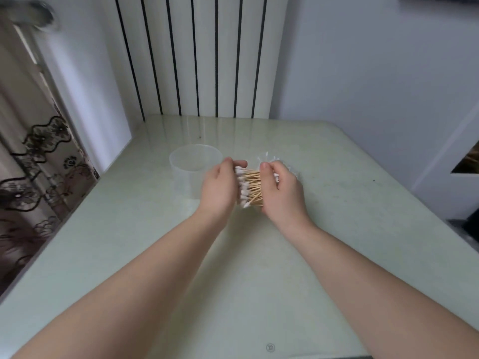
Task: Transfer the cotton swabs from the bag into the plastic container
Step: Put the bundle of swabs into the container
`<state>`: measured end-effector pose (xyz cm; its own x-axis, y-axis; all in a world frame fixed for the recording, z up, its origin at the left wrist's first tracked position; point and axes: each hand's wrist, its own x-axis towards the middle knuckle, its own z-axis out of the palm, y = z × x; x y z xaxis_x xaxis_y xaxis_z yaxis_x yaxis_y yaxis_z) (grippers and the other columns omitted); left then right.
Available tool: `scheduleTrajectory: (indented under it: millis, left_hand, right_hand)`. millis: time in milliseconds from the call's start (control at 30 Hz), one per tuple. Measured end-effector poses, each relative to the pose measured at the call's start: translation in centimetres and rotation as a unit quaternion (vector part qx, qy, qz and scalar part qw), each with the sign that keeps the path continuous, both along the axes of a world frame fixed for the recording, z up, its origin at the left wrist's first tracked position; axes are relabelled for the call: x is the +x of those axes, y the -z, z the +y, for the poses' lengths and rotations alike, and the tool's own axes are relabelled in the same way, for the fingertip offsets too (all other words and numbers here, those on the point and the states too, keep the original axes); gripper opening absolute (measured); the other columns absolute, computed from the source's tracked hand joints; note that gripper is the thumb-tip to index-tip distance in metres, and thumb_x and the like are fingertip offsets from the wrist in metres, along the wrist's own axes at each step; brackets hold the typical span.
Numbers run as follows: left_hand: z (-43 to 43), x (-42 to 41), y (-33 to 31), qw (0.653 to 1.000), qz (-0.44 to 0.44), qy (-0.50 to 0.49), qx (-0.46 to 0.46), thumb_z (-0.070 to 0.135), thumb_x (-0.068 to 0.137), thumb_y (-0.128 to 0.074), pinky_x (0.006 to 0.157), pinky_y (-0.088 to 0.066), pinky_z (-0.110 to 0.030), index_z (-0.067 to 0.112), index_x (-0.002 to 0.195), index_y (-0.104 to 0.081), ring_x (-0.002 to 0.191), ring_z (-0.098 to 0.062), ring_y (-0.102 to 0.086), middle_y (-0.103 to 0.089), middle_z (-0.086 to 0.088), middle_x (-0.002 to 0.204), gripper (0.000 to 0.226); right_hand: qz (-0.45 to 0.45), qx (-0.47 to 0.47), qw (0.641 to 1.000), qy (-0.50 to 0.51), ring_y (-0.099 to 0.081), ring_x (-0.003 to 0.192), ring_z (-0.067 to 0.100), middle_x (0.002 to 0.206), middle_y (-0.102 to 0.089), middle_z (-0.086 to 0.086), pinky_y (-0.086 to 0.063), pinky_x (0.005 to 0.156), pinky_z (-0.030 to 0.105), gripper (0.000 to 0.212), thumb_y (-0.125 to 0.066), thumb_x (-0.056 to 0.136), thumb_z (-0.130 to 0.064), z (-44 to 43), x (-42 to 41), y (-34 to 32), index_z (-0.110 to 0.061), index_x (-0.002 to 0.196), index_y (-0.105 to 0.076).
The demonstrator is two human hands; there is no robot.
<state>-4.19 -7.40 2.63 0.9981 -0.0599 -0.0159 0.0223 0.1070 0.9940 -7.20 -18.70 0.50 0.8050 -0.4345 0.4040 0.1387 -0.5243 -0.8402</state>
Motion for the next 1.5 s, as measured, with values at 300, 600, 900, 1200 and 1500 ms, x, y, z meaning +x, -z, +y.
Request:
scheduleTrajectory:
  millis: [300,600,900,1200,1500]
  left_hand:
    - [4.6,1.2,-1.7,0.994,-0.09,-0.056,0.031,0.017,0.1,-0.041,0.07,-0.049,-0.027,0.021,0.103,-0.071,0.08,-0.008,-0.07,-0.074,0.004,0.092,0.03]
    - [9.3,5.6,0.9,0.941,-0.208,-0.081,0.255,0.054,0.079,-0.065,0.12,-0.023,-0.035,0.029,0.154,-0.025,0.145,-0.016,-0.026,-0.028,0.0,0.15,0.089]
    - [10.2,8.4,3.7,0.96,-0.133,0.073,0.235,0.035,0.062,-0.096,0.114,-0.022,-0.023,0.045,0.155,0.012,0.151,0.0,-0.015,-0.015,-0.005,0.167,0.143]
    - [11.1,4.7,3.0,0.928,-0.224,0.045,0.296,0.035,0.063,-0.095,0.116,-0.024,-0.027,0.042,0.157,0.007,0.149,-0.002,-0.021,-0.025,0.002,0.161,0.139]
    - [10.3,-0.6,1.5,0.874,-0.301,0.089,0.371,0.033,0.066,-0.09,0.115,-0.035,-0.042,0.044,0.156,0.005,0.14,-0.018,-0.036,-0.027,0.003,0.149,0.132]
  right_hand:
    - [-0.002,-0.001,1.0,-0.003,-0.061,0.069,0.024,0.068,-0.062,0.0,-0.054,0.067,0.043,0.028,-0.044,0.102,-0.043,2.0,2.5,-3.9,-0.026,0.083,-0.054]
    - [0.049,0.025,0.998,0.031,-0.068,0.077,0.035,0.085,-0.067,0.002,-0.057,0.077,0.045,0.03,-0.038,0.092,-0.059,3.9,8.9,-4.5,-0.036,0.093,-0.058]
    - [0.131,0.068,0.989,0.019,-0.063,0.042,0.024,0.079,-0.069,0.007,-0.055,0.05,0.037,0.035,-0.043,0.098,-0.046,4.6,10.7,-3.6,-0.016,0.089,-0.061]
    - [0.119,-0.068,0.991,0.004,-0.062,0.057,0.027,0.077,-0.064,0.008,-0.041,0.054,0.027,0.032,-0.046,0.099,-0.047,4.6,7.1,-3.9,-0.019,0.094,-0.061]
    - [0.132,-0.385,0.912,-0.053,-0.06,0.094,0.043,0.104,-0.056,0.016,-0.049,0.08,0.042,0.033,-0.043,0.101,-0.045,4.5,2.3,-4.7,-0.018,0.109,-0.06]
